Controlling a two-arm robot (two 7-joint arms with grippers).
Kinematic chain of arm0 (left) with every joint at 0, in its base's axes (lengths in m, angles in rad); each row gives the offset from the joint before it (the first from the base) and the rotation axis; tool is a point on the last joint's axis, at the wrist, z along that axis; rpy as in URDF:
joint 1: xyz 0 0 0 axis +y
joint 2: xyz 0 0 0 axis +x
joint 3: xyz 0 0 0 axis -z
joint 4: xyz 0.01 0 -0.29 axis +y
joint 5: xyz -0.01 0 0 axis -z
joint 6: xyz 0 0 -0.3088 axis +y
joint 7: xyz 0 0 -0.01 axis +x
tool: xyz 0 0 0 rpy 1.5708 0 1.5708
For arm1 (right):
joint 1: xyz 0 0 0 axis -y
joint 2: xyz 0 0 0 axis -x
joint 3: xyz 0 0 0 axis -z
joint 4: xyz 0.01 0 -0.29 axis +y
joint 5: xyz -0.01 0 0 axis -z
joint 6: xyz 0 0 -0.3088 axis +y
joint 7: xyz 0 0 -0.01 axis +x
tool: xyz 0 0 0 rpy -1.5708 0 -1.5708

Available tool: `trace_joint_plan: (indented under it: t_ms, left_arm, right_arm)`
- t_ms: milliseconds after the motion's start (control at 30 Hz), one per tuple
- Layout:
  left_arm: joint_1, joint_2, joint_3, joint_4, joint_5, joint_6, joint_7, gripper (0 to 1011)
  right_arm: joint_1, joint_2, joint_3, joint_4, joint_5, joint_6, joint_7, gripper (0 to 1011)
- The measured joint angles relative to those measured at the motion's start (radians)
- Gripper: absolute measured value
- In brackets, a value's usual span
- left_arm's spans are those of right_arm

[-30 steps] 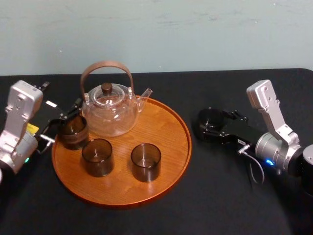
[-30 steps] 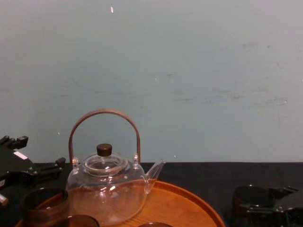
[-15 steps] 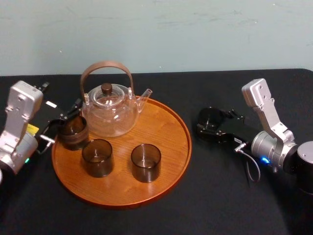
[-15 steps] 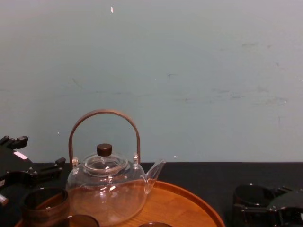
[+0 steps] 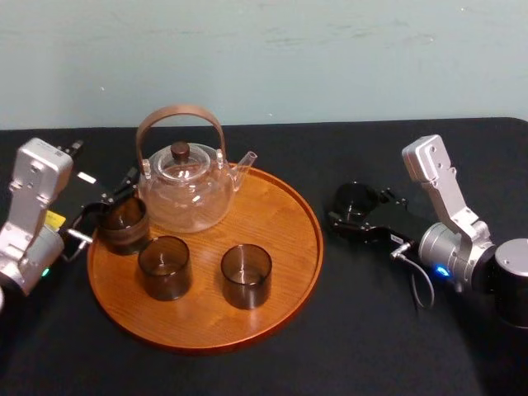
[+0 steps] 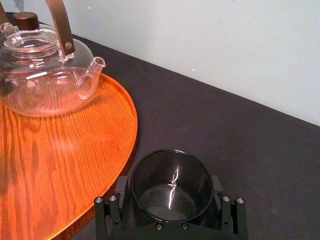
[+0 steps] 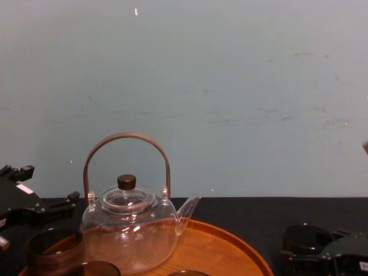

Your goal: Pick up the glass from the table and place it on the tray.

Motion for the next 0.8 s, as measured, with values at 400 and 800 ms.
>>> trace_joint_plan:
  t_ms: [400, 800]
  left_arm:
    - [0.000, 0.000, 0.000, 0.000, 0.000, 0.000, 0.000, 1001]
    - [0.000, 0.000, 0.000, 0.000, 0.000, 0.000, 0.000, 1001]
  right_arm:
    - [0.000, 0.001, 0.000, -0.002, 0.000, 0.000, 0.000, 1002]
    - [-0.001, 0.002, 0.001, -0.004, 0.000, 0.000, 0.000, 905]
